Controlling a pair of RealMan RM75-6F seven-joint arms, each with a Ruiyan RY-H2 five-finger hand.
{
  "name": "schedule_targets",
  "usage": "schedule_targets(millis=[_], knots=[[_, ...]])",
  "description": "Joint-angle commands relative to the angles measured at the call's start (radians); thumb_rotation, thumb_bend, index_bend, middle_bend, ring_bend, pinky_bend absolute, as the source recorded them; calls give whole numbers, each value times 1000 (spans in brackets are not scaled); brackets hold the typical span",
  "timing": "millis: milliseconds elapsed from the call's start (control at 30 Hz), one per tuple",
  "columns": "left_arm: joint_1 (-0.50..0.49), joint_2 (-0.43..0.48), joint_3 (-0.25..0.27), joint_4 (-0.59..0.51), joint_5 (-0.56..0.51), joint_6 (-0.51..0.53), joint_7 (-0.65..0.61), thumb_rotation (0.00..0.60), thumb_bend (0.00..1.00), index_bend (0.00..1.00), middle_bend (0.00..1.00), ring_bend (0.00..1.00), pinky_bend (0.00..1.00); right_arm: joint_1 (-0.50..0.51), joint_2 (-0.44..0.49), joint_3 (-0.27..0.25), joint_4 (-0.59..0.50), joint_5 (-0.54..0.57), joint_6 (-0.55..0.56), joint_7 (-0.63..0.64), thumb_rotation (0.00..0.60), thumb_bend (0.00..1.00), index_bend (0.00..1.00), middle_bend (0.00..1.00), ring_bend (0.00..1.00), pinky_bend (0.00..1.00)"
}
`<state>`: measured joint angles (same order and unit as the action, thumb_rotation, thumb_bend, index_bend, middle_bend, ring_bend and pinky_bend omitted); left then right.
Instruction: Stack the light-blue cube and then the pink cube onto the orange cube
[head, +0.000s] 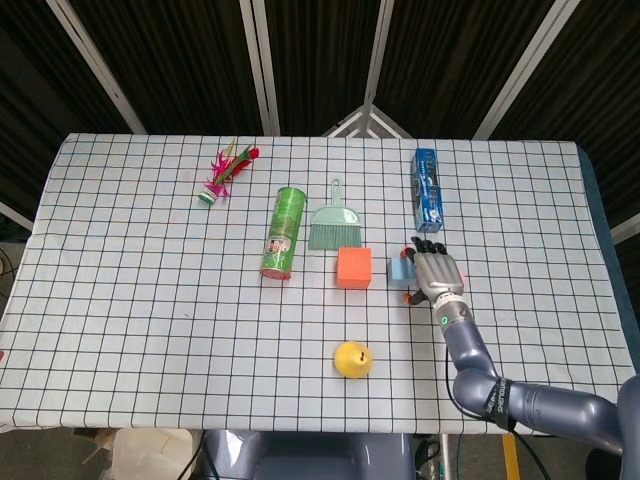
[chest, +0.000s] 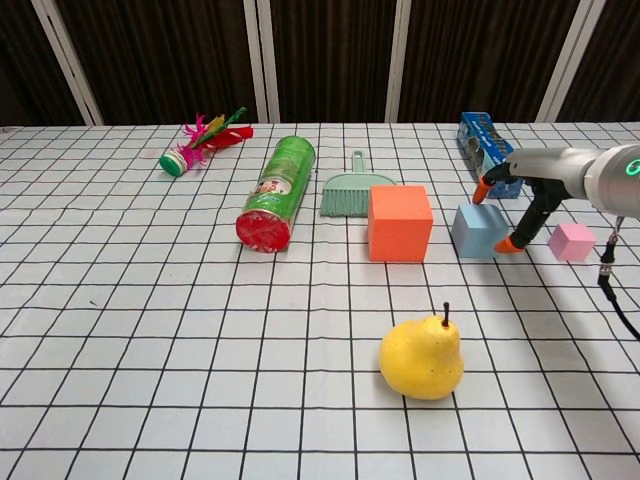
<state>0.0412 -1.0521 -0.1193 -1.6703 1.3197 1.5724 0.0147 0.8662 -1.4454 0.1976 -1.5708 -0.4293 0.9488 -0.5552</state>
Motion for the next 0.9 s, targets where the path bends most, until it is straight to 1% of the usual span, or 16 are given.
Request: schedule_targets(millis=[33, 300, 667, 900], knots=[[3, 1, 0, 0, 3, 7, -2, 600, 161, 109, 0, 0, 0, 2, -9, 2, 22, -7, -12, 14, 600, 310, 249, 37, 14, 45], [5, 1, -1, 2, 2, 9, -6, 600, 161, 109, 0, 0, 0, 21, -12, 17, 37, -25, -9, 18, 600, 310, 249, 37, 13, 45], [5, -1, 1, -2, 2, 8, 5, 600, 161, 115, 0, 0, 0, 24, -16, 0, 60, -5, -33, 19, 600, 310, 249, 37, 14, 45], [9, 0, 2, -5, 6, 15, 1, 600, 161, 118, 0, 0, 0, 28, -23, -2, 75, -2, -37, 24, 600, 310, 308, 37, 14, 45]])
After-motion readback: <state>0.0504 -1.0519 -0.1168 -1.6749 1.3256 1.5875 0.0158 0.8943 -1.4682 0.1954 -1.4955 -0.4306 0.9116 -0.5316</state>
